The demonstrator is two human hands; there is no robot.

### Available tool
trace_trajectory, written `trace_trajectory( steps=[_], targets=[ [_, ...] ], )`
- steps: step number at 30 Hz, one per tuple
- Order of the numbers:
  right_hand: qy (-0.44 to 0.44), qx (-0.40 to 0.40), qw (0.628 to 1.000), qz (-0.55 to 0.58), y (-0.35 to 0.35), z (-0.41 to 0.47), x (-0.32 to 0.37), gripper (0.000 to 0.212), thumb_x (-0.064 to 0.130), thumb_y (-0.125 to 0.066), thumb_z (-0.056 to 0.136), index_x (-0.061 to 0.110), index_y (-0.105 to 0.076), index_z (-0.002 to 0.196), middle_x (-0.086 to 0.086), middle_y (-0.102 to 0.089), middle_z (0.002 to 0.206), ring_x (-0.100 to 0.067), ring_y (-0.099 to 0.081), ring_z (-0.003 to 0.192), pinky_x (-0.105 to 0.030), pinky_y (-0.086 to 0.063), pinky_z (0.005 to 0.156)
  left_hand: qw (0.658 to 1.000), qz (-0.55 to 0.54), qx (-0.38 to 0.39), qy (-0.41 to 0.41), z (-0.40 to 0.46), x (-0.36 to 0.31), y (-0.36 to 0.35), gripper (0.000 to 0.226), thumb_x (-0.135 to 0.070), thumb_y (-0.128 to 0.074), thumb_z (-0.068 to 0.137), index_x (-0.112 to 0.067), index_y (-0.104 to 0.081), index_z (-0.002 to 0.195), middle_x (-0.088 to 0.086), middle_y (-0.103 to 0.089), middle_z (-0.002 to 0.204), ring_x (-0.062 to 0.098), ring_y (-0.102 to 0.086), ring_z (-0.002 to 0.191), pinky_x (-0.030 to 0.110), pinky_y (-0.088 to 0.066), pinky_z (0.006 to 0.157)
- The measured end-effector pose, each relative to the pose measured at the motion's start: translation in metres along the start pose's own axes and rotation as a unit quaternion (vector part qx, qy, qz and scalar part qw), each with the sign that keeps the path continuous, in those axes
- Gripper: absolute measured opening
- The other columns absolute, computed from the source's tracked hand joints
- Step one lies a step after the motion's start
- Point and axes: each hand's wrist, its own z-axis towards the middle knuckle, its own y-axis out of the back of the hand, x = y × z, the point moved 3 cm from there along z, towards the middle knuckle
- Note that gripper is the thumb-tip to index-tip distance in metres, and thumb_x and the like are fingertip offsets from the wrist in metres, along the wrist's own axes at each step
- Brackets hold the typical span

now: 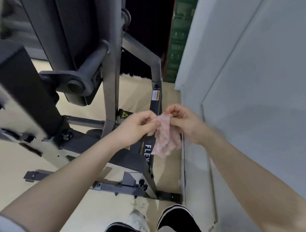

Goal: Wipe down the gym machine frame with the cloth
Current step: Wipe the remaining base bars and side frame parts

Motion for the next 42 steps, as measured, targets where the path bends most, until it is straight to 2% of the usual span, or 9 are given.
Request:
trace_trajectory(
  steps=[4,8,12,19,25,30,32,36,42],
  targets=[
    [0.01,-0.126,0.988,-0.091,0.004,-0.009,0.002,0.023,-0.001,-0.059,0.089,0.02,-0.054,0.083,0.002,-0.056,0.083,-0.01,-0.056,0.076,-0.021,-0.048,0.076,0.994,-0.056,-0.088,0.039,-0.016,-0.006,-0.002,0.027,-0.021,-0.046,0.099,-0.003,-0.054,0.08,-0.003,-0.053,0.059,0.009,-0.045,0.055,0.015,-0.04,0.054],
    [0.009,0.062,0.996,-0.057,-0.02,-0.033,0.007,0.008,0.016,-0.063,0.09,0.016,-0.059,0.097,-0.002,-0.065,0.094,-0.015,-0.065,0.088,-0.031,-0.055,0.083,0.979,-0.134,-0.133,0.077,-0.034,-0.011,-0.006,0.025,-0.027,-0.047,0.098,-0.011,-0.057,0.08,0.004,-0.06,0.07,0.014,-0.054,0.063,0.025,-0.046,0.056],
    [0.093,0.016,0.984,-0.153,-0.036,-0.049,0.017,0.011,0.007,-0.068,0.085,0.013,-0.064,0.093,-0.01,-0.069,0.093,-0.028,-0.066,0.089,-0.045,-0.054,0.084,0.978,-0.081,-0.177,0.074,-0.052,-0.02,-0.008,0.027,-0.03,-0.053,0.094,-0.012,-0.058,0.074,0.004,-0.057,0.068,0.015,-0.05,0.065,0.031,-0.043,0.069],
    [0.175,0.108,0.96,-0.189,-0.068,-0.059,0.034,0.017,0.005,-0.054,0.094,0.018,-0.063,0.086,0.01,-0.061,0.079,0.003,-0.055,0.072,-0.013,-0.044,0.07,0.974,0.051,-0.213,0.062,-0.14,-0.027,-0.002,0.045,-0.053,-0.056,0.08,-0.015,-0.047,0.059,-0.01,-0.041,0.046,0.007,-0.039,0.044,0.015,-0.033,0.044],
    [0.139,0.259,0.924,-0.245,-0.16,-0.076,0.038,0.013,0.02,-0.052,0.097,0.019,-0.062,0.088,0.008,-0.06,0.074,-0.003,-0.055,0.072,-0.023,-0.045,0.069,0.963,0.104,-0.226,0.102,-0.234,-0.006,0.023,0.015,-0.026,-0.064,0.087,-0.017,-0.058,0.075,-0.013,-0.052,0.053,0.002,-0.044,0.047,0.02,-0.039,0.048],
    [0.185,0.352,0.851,-0.343,-0.254,-0.09,0.044,0.019,0.046,-0.069,0.075,0.037,-0.056,0.086,0.014,-0.062,0.07,0.0,-0.055,0.061,-0.019,-0.046,0.059,0.948,0.115,-0.272,0.118,-0.305,0.022,0.064,0.027,-0.014,-0.057,0.093,0.003,-0.064,0.073,0.017,-0.06,0.08,0.005,-0.053,0.059,0.03,-0.044,0.065],
    [0.208,0.337,0.833,-0.387,-0.3,-0.085,0.042,0.01,0.039,-0.061,0.086,0.032,-0.055,0.082,0.004,-0.063,0.07,-0.009,-0.057,0.062,-0.03,-0.047,0.057,0.938,0.116,-0.296,0.14,-0.336,0.04,0.086,0.028,-0.019,-0.057,0.093,-0.003,-0.063,0.07,0.019,-0.061,0.076,0.008,-0.049,0.059,0.026,-0.038,0.06],
    [0.182,0.352,0.826,-0.4,-0.402,-0.068,0.031,0.035,0.023,-0.054,0.095,0.022,-0.04,0.063,0.007,-0.039,0.056,-0.005,-0.033,0.049,-0.023,-0.023,0.048,0.919,0.072,-0.356,0.156,-0.412,0.077,0.141,0.012,-0.019,-0.059,0.092,-0.014,-0.058,0.082,0.008,-0.059,0.057,0.016,-0.049,0.055,0.028,-0.038,0.057],
    [0.161,0.366,0.809,-0.431,-0.559,-0.047,0.027,0.039,0.01,-0.046,0.092,0.024,-0.042,0.056,0.005,-0.042,0.067,-0.014,-0.042,0.064,-0.03,-0.031,0.057,0.899,0.165,-0.365,0.177,-0.508,0.118,0.228,0.011,-0.011,-0.05,0.094,-0.021,-0.047,0.094,0.006,-0.06,0.063,0.02,-0.049,0.054,0.03,-0.039,0.056]
  ],
)
